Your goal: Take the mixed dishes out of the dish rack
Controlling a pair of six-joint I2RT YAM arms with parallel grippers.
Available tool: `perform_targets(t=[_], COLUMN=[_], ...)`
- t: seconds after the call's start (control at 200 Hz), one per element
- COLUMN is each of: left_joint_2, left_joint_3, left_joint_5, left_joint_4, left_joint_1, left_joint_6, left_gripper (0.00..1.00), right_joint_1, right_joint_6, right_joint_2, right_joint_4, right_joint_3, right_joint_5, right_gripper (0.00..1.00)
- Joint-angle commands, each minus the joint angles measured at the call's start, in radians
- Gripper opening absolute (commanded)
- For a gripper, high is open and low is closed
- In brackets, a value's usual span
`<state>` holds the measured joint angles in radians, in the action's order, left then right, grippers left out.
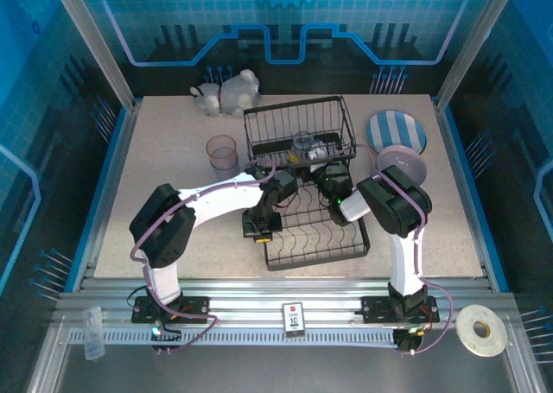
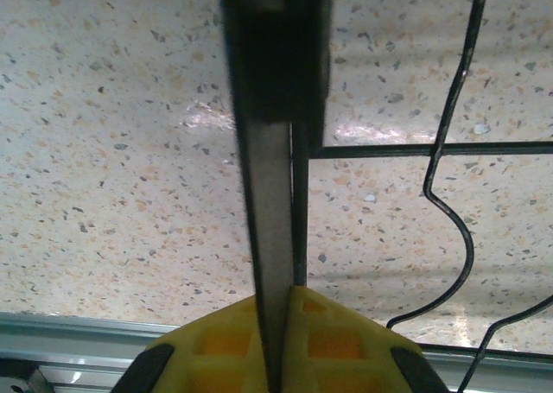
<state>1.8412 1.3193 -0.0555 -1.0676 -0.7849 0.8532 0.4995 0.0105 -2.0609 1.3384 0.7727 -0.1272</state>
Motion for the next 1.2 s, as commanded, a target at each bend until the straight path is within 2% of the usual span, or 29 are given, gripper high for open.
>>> perform_targets(t=[0.0,0.145,0.295,0.63,1.191], left_joint_2=[-0.017,-0.013,-0.006,0.042,0.073], left_joint_3=[0.023,0.032,0.037,0.086,0.172], left_joint_5=[0.000,0.001,0.000,-0.039,-0.038], left_joint_4=[0.073,0.071,0.067,0.095,0.068], left_joint_1=[0.006,0.007,0.010,0.026,0.071], left_joint_6=[-0.086,-0.083,-0.077,-0.062,-0.101], left_gripper=[0.00,0.00,0.00,0.00,0.00], right_joint_1=[0.049,0.048,0.035,0.067,0.133], right_joint_6=[-0.176,-0.252,-0.252,-0.306,-0.480], right_joint_2=[-0.028,-0.060,-0.089,-0.139,-0.248], right_joint_4=[0.085,0.085,0.086,0.087,0.087], right_joint_3=[0.057,0.101,0.138,0.186,0.303], right_joint_5=[0.113,0.112,0.127,0.058,0.049], right_gripper=[0.42,0.42,0.41,0.38,0.38])
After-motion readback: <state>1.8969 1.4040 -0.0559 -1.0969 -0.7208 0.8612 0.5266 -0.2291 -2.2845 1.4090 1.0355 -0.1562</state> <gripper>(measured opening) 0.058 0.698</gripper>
